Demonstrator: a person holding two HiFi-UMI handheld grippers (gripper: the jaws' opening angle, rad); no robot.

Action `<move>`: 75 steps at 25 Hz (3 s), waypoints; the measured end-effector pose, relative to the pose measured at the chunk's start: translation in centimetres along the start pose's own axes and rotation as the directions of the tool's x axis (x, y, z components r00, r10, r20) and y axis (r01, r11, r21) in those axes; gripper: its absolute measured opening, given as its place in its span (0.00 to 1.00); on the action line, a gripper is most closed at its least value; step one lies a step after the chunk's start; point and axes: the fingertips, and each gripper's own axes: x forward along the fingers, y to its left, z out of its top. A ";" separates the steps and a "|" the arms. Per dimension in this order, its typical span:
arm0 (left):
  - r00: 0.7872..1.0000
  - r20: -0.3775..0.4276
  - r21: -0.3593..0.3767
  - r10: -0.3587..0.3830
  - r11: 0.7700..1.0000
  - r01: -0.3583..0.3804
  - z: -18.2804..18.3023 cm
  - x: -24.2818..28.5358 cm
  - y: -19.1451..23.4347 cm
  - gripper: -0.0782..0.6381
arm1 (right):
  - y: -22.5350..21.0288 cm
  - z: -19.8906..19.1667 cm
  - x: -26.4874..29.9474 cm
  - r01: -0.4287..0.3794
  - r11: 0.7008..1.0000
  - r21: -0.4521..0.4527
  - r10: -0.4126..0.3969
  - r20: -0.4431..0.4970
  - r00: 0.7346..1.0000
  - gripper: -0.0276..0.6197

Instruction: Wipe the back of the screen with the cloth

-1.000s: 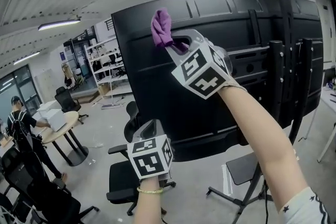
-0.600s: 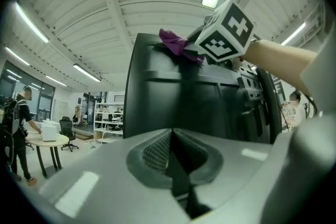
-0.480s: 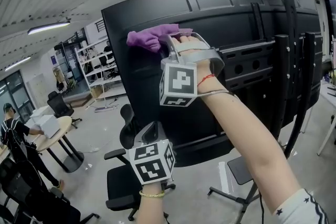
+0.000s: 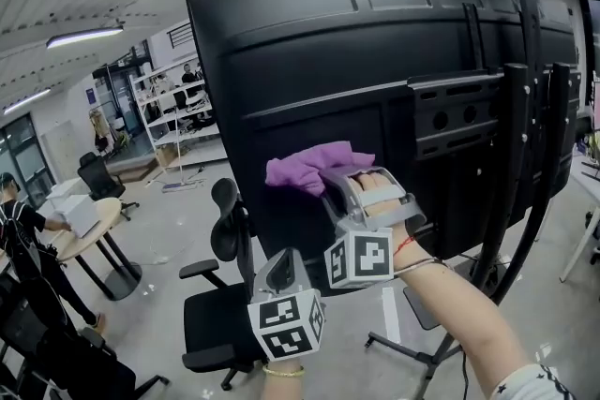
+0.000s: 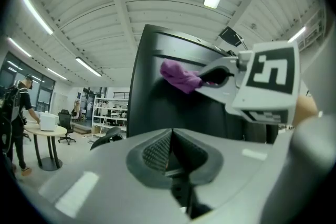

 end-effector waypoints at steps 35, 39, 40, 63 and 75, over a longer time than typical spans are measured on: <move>0.982 -0.178 -0.086 -0.057 0.995 0.042 -11.7 -9.2 -10.3 0.12 | 11.4 -8.9 -22.1 -0.197 0.309 0.930 0.108 0.172 0.979 0.12; 0.978 -0.185 -0.118 -0.095 0.990 0.074 -11.9 -11.4 -17.5 0.12 | 9.9 -13.2 -28.5 -0.186 0.304 0.934 0.116 0.158 0.981 0.12; 0.977 -0.188 -0.123 -0.102 0.989 0.079 -12.0 -11.9 -19.2 0.12 | 9.5 -14.3 -30.1 -0.180 0.291 0.939 0.113 0.153 0.982 0.12; 0.820 -0.216 -0.105 -0.530 0.847 0.520 -11.9 -10.5 -66.4 0.12 | -0.6 -49.7 -59.8 0.310 0.304 0.901 0.072 -0.347 0.935 0.12; 0.871 -0.179 -0.118 -0.458 0.889 0.443 -7.5 8.8 -77.8 0.12 | -10.9 -67.2 -49.1 0.165 0.467 0.869 0.049 -0.212 0.976 0.12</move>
